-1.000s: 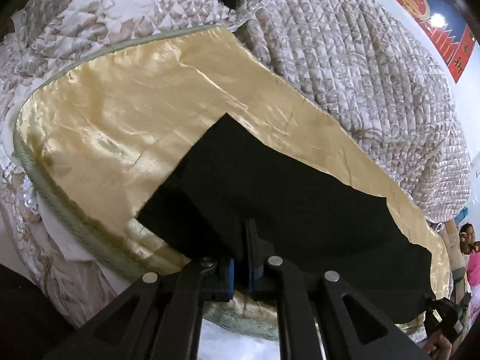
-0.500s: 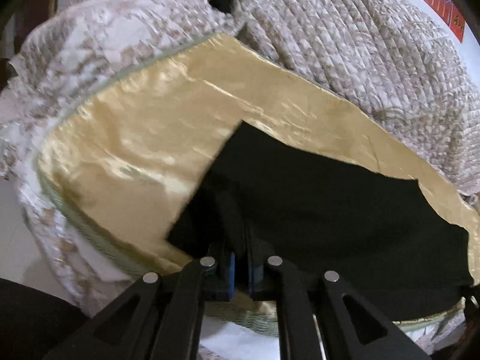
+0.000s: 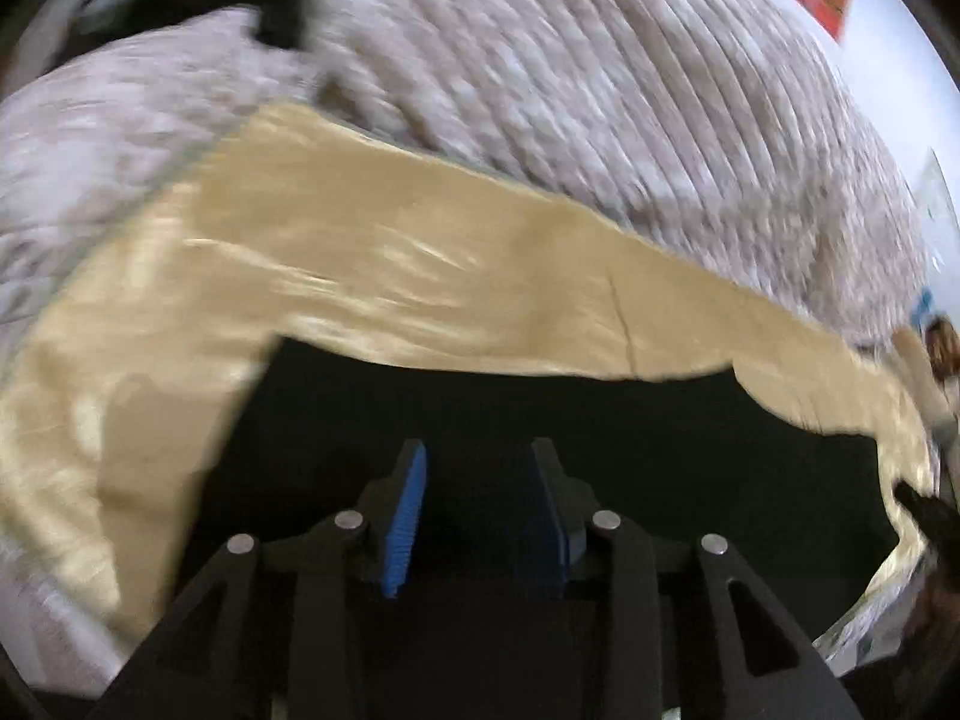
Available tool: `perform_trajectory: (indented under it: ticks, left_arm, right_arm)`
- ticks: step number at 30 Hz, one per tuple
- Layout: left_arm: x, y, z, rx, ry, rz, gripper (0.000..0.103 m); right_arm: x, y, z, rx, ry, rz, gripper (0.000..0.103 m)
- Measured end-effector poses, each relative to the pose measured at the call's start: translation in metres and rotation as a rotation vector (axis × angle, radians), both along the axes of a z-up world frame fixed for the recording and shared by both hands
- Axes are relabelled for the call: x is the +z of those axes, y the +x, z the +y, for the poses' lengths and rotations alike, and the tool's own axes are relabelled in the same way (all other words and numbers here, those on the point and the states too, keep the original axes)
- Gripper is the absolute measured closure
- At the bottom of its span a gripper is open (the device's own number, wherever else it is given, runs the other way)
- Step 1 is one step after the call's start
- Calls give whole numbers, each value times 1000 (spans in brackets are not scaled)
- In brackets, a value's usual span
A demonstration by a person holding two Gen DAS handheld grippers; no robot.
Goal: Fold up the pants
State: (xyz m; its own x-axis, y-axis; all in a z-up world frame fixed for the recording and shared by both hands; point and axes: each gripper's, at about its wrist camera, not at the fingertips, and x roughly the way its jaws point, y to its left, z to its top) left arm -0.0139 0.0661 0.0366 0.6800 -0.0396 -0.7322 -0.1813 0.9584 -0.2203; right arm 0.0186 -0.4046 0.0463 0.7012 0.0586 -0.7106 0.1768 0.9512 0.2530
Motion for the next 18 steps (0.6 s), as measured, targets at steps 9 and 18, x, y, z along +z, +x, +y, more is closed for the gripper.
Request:
perform_trajectory:
  ticks: [9, 18]
  left_arm:
    - [-18, 47, 36, 167, 158, 109, 66]
    - [-33, 44, 20, 35, 114, 118, 65]
  right_arm:
    - [-24, 34, -20, -41, -42, 63, 83]
    - [-43, 74, 21, 154, -62, 125, 83]
